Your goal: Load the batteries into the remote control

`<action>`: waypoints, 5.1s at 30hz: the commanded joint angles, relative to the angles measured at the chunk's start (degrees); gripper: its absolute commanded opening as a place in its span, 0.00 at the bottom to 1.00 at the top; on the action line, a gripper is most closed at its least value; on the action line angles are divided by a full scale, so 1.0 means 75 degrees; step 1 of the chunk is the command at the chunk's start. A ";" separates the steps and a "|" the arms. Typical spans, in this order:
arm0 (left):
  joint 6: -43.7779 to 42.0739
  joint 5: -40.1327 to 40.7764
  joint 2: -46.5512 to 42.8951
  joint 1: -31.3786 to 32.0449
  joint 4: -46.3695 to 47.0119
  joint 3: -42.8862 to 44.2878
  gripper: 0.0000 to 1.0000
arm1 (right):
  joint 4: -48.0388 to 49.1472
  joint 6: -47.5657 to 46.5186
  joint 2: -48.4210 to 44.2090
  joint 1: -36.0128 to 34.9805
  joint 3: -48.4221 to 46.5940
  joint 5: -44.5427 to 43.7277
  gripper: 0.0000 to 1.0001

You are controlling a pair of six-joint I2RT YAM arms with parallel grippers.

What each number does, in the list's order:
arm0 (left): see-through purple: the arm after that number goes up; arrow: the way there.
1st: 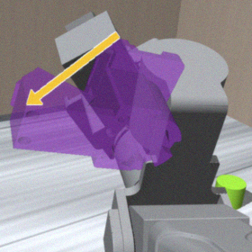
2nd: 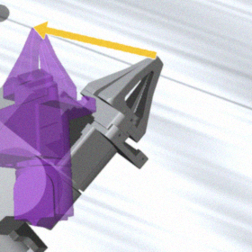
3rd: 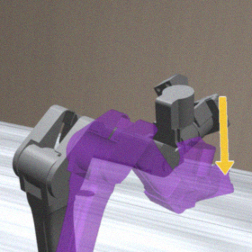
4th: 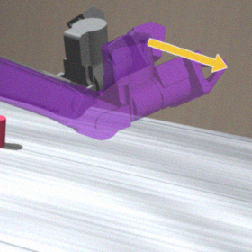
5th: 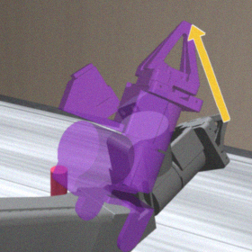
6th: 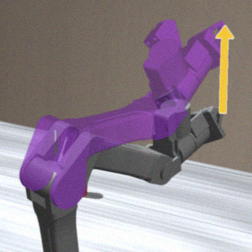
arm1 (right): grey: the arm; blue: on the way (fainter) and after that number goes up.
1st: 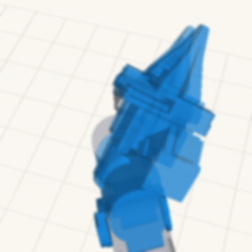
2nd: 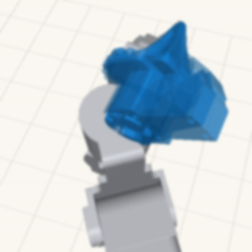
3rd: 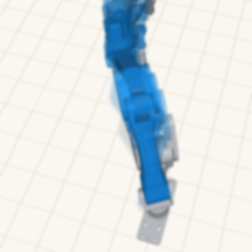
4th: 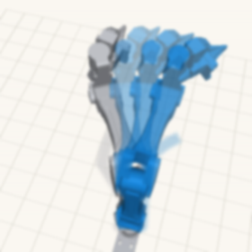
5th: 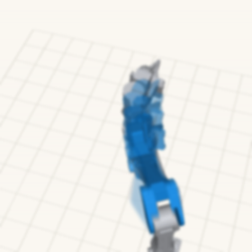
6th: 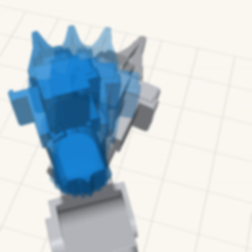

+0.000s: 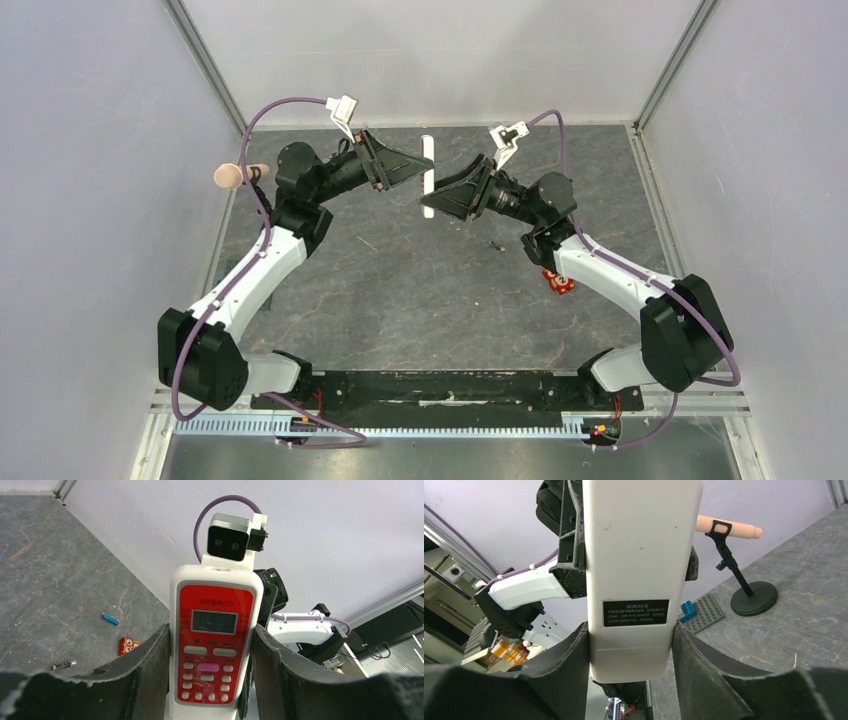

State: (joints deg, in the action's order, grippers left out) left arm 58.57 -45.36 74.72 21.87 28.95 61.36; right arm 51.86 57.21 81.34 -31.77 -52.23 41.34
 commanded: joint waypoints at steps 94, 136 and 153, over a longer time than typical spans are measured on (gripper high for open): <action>0.0839 0.3409 -0.1991 -0.0396 -0.3105 0.0308 0.02 | 0.0659 0.3547 0.1046 -0.0229 -0.0880 -0.1717 0.60; -0.0836 0.2825 -0.1563 -0.1301 -0.2545 -0.0318 0.02 | -0.0477 0.3274 0.1789 -0.0210 -0.0811 -0.1633 0.37; -0.3674 0.4191 -0.1870 -0.1100 -0.4063 -0.0437 0.02 | -0.4261 0.1316 0.2067 -0.0217 -0.2399 -0.1412 0.18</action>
State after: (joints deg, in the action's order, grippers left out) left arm 40.07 -19.38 62.78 12.95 2.55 56.97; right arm 26.76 73.06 96.38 -33.43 -65.93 29.98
